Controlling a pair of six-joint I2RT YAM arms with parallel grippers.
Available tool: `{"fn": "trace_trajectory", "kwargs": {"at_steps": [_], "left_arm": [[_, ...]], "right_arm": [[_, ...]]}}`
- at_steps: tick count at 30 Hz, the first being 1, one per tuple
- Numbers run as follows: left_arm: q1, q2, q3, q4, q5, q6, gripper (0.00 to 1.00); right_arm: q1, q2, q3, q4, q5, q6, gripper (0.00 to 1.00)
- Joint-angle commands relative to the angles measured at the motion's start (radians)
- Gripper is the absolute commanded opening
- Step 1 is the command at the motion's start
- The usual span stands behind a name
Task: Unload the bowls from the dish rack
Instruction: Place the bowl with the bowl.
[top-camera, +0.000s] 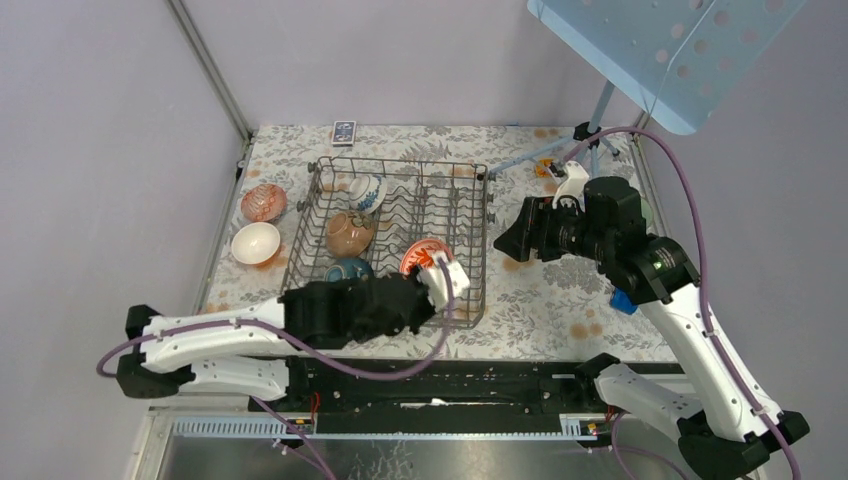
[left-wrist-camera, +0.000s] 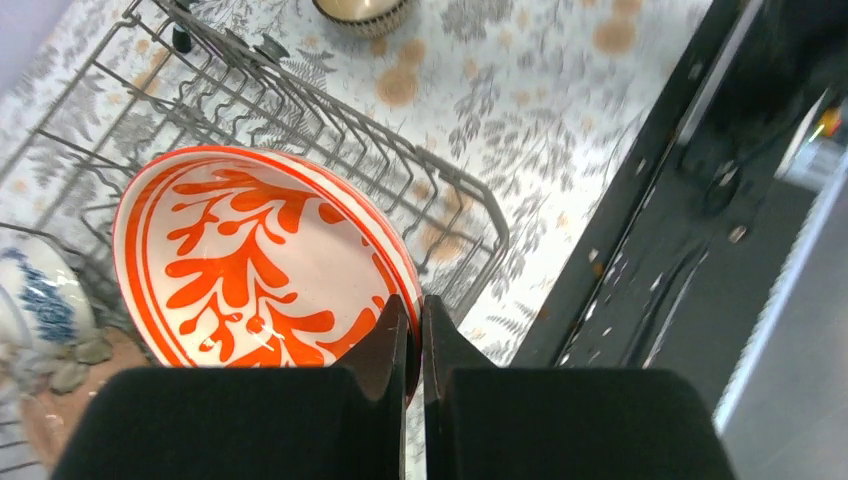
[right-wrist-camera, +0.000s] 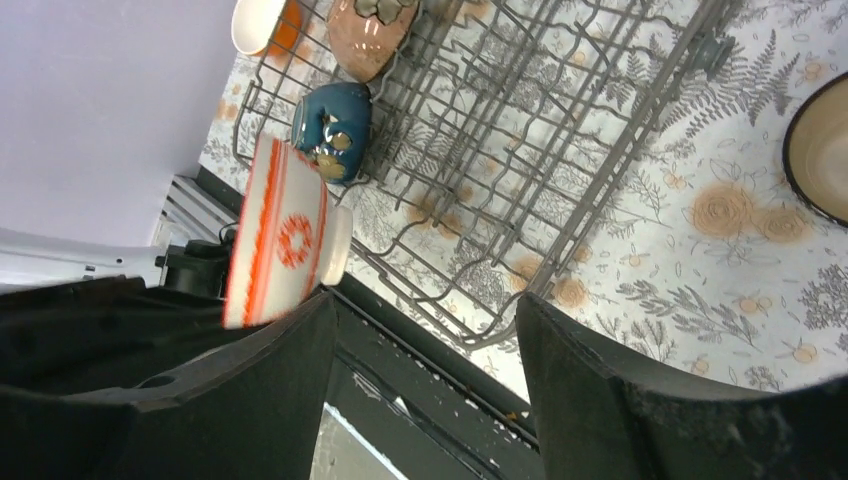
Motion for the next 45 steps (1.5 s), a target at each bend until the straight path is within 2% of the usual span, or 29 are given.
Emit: {"fn": "trace_trajectory", "kwargs": {"at_steps": [1,6,12,17,21,26,32,37,45], "left_arm": [[-0.163,0.057,0.053,-0.078,-0.357,0.227,0.00],[-0.248,0.087,0.051,-0.087,-0.389,0.358,0.00],[-0.295,0.107,-0.016,-0.124,-0.279,0.540,0.00],[-0.309,0.110,-0.048,-0.127,-0.197,0.606,0.00],[-0.308,0.085,-0.084,-0.126,-0.139,0.687,0.00],[-0.309,0.055,-0.105,-0.152,-0.039,0.762,0.00],[-0.309,0.068,-0.095,-0.220,-0.012,0.792,0.00],[-0.309,0.045,-0.102,-0.240,0.013,0.824,0.00],[-0.309,0.039,-0.092,-0.248,0.041,0.794,0.00]], "right_arm": [[0.018,0.020,0.088,-0.111,0.023,-0.067,0.71],[0.098,0.098,0.172,-0.190,0.106,-0.104,0.70],[0.225,0.181,0.246,-0.258,0.218,-0.125,0.69],[0.339,0.224,0.245,-0.283,0.300,-0.115,0.66],[0.383,0.242,0.222,-0.252,0.336,-0.083,0.63],[0.482,0.288,0.233,-0.234,0.474,-0.063,0.60],[0.605,0.350,0.279,-0.256,0.594,-0.058,0.58],[0.672,0.386,0.290,-0.264,0.612,-0.040,0.56],[0.701,0.389,0.234,-0.251,0.569,-0.017,0.52]]}}
